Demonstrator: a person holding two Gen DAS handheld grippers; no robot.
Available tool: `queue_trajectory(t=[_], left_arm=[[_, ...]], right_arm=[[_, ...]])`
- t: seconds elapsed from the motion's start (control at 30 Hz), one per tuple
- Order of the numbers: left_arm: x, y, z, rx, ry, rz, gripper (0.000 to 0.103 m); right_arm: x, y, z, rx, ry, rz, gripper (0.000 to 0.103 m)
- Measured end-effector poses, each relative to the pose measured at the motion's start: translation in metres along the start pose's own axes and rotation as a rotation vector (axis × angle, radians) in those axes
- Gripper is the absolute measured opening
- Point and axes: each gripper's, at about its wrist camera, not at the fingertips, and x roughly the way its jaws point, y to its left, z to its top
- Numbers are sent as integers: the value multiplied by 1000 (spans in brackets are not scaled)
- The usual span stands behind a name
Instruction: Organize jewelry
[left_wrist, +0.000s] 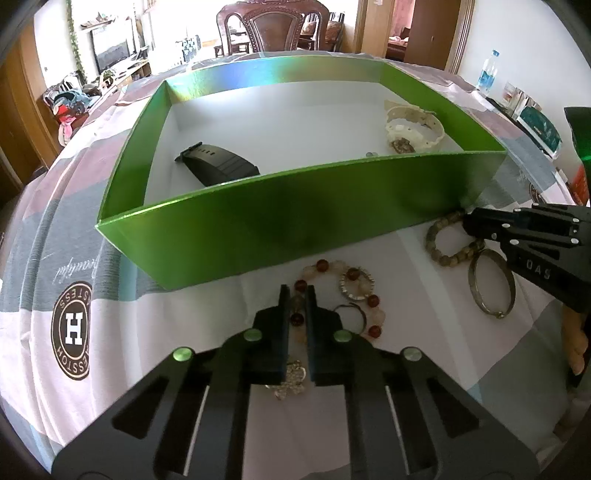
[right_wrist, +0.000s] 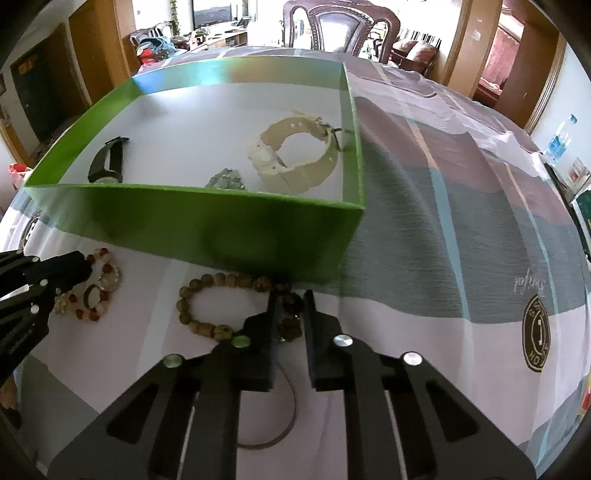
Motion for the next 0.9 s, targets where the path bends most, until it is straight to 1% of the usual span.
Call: queue_trajectory(t=[0.1, 0.37, 0.57, 0.63, 0.7, 0.83, 0.9], left_arm=[[0, 1, 0, -5, -2, -3, 8], [-2, 4, 0, -13, -5, 0, 8], [-8, 4, 0, -15, -13, -1, 8], [-18, 4, 0, -23, -35, -10, 8], [-31, 2, 2, -23, -64, -38, 8], [-66, -5, 8, -1, -143, -78, 8], [-83, -8, 12, 16, -183, -90, 8]], right_arm=[[-1, 1, -1, -3, -2, -2, 11], [-1, 0, -1, 6, 6, 27, 11], [-4, 7, -2, -18, 13, 100, 11], [-9, 10, -3, -31, -2, 132, 11], [-18, 11, -2, -37, -24, 165, 11], [-44, 6, 1, -16, -95, 230, 11], [-56, 5, 3, -4, -113, 266, 11]])
